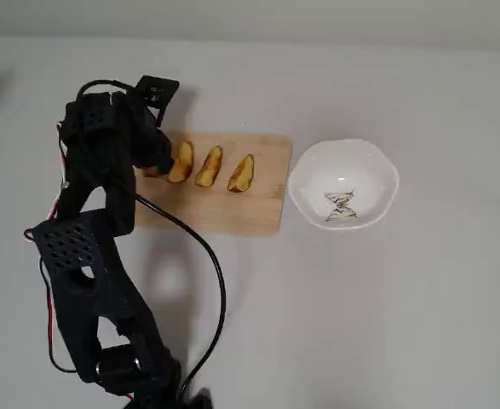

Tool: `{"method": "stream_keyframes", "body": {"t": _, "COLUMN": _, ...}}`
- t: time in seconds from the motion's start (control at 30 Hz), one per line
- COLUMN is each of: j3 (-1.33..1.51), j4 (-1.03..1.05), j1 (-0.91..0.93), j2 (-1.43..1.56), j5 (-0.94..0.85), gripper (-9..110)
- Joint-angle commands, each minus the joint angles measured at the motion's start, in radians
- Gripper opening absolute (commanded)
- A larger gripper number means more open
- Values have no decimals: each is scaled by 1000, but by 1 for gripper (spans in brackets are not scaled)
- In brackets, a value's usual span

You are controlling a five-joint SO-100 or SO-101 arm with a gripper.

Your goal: Pick up the leftmost apple slice from the cutting board and place it into the bowl

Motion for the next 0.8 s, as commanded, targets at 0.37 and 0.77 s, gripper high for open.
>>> {"method": "stream_keyframes", "body": {"t": 0.37, "j3": -1077, "j4": 460, "j1": -43, "j2": -334, "j5": 502, "gripper": 0}}
{"method": "stream_keyframes", "body": {"t": 0.77, "j3": -1077, "j4": 538, "j1": 459, "j2": -78, "j5": 1005, "gripper": 0}}
